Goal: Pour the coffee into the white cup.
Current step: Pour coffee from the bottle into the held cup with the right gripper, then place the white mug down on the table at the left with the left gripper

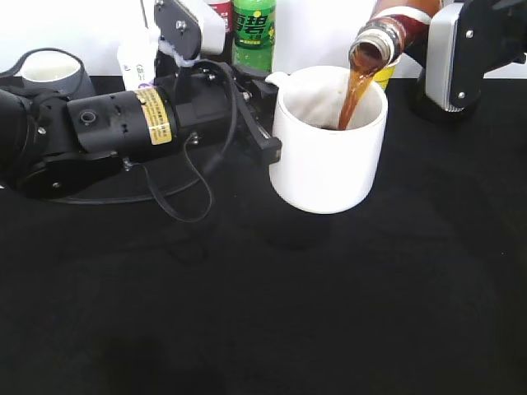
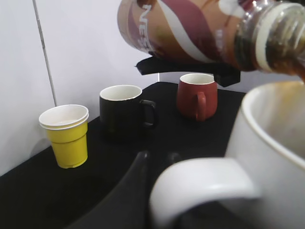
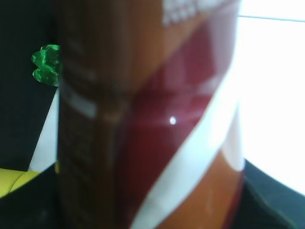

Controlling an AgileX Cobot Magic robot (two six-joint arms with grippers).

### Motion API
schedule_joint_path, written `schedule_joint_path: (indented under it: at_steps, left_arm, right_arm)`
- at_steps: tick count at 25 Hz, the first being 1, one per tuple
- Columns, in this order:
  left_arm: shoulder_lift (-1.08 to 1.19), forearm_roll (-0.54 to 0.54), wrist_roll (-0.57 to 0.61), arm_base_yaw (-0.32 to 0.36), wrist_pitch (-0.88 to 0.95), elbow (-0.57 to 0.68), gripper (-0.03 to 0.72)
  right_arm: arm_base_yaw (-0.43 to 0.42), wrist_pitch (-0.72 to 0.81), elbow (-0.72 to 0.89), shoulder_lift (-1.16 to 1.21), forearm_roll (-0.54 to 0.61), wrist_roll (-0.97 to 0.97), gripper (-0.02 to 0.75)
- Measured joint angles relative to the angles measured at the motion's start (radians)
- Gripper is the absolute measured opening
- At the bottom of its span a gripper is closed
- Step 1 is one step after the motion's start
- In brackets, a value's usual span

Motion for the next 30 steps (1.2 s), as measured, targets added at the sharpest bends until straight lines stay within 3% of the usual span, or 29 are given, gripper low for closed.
schedule_joint_path:
  at_steps: [16, 23, 28, 30]
  left_arm:
    - [0.001, 0.002, 0.001, 0.000, 0.010, 0.000, 0.063]
    - [0.001, -0.021, 0.001, 0.036, 0.007, 0.000, 0.063]
    - [-0.008, -0.005, 0.001, 0.191, -0.008, 0.077, 0.063]
    - [-0.009, -0.013, 0.012, 0.273, -0.041, 0.130, 0.063]
  right_arm:
    - [0.000, -0.056, 0.000, 0.000, 0.003, 0.030, 0.515]
    - [0.000, -0.121, 0.000, 0.000, -0.015, 0.443, 0.515]
    - [0.000, -0.053, 0.000, -0.002, -0.012, 1.169, 0.515]
    - [0.000, 0.015, 0.000, -0.002, -0.006, 1.324, 0.515]
